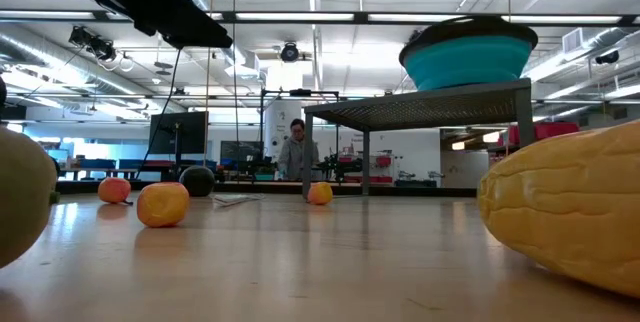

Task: Pick & Place Fruit
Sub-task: Put the brown kiwi in the blue strainer bowl on the shelf, then put the yellow mango in the blue strainer bowl on the shelf

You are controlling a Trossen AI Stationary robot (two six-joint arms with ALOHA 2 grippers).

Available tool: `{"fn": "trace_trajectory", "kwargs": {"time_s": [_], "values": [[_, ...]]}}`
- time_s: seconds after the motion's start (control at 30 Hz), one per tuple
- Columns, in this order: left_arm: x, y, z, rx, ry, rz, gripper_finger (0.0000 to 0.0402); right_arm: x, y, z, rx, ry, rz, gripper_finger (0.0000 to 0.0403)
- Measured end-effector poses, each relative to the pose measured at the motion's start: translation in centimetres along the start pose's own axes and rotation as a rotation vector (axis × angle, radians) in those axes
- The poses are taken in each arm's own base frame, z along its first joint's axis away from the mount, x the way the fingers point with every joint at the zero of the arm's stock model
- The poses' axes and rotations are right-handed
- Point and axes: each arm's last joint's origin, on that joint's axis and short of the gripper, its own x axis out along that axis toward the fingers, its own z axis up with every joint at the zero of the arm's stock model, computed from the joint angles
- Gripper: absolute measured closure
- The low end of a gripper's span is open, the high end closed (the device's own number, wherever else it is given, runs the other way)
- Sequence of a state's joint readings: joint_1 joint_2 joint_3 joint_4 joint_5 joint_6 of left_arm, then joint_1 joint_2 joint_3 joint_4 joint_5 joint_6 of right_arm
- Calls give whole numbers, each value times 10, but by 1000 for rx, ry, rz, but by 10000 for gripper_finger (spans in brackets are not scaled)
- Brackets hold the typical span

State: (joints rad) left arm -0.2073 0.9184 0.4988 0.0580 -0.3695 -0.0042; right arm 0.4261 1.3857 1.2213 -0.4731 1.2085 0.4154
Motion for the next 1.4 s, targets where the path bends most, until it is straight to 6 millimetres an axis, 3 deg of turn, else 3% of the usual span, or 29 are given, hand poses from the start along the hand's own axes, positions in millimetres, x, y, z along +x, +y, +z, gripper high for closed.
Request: {"fn": "trace_trajectory", "kwargs": {"time_s": [0.3,0.67,1.03,1.13,1.3,1.4], "values": [[0,0,0,-11,0,-1,232,17,-53,0,12,103,-144,161],[0,0,0,-12,0,-8,232,31,-78,-17,35,288,-219,120],[0,0,0,-22,0,-8,232,32,-67,-9,21,255,-127,88],[0,0,0,-22,0,-8,232,31,-55,0,14,230,11,87],[0,0,0,-26,1,-9,232,19,-32,14,11,189,389,87],[0,-1,0,-25,1,-23,232,8,-18,11,41,214,521,87]]}}
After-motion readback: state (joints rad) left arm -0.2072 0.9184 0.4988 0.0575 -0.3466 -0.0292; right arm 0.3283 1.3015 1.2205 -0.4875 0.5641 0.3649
